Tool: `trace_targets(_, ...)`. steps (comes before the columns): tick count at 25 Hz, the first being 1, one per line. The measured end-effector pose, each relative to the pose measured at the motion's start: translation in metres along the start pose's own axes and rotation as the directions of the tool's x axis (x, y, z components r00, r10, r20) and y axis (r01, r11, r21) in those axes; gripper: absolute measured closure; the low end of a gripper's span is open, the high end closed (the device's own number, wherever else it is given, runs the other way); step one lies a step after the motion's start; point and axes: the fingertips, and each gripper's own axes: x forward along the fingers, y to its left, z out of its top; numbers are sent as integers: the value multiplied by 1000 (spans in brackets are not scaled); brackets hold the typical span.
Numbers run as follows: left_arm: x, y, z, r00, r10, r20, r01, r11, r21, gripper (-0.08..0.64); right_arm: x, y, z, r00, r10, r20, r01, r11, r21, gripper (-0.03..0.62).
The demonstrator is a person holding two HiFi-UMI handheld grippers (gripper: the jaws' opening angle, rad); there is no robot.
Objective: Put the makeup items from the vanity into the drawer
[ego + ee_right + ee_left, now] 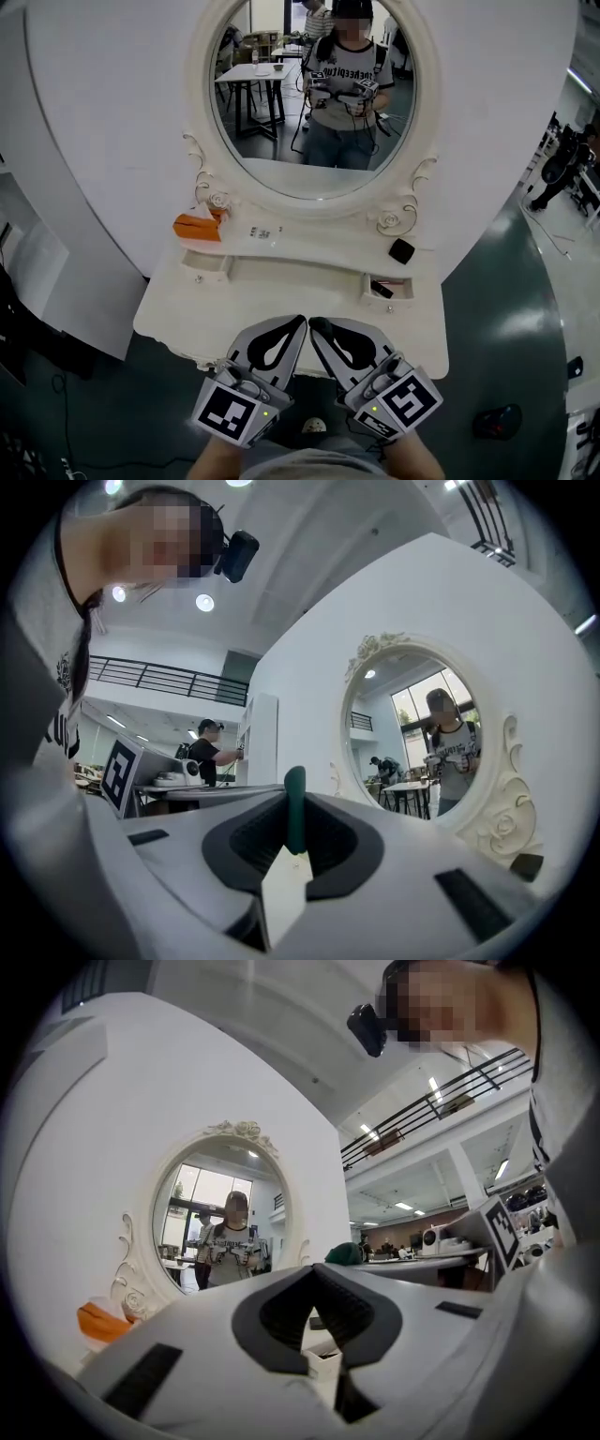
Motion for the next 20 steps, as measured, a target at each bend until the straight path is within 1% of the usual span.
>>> trace_targets(6, 21, 13, -1, 997, 65, 36, -67, 997, 40, 541, 9, -20, -10, 998, 67, 4, -68, 997, 42, 535)
trace_targets(10, 28, 24, -5, 996, 86, 32, -87, 996, 34, 541, 18, -28, -18, 996, 85, 2, -85, 995, 56, 535)
trace_targets(16, 31, 48, -8, 996, 84, 34, -85, 996, 34, 541, 42, -34, -24, 996, 84, -1, -83, 995, 60, 535)
trace_targets(20, 29, 76, -8, 996, 80, 38, -81, 996, 33, 541, 67, -33, -25, 997, 74, -2, -73, 996, 54, 535)
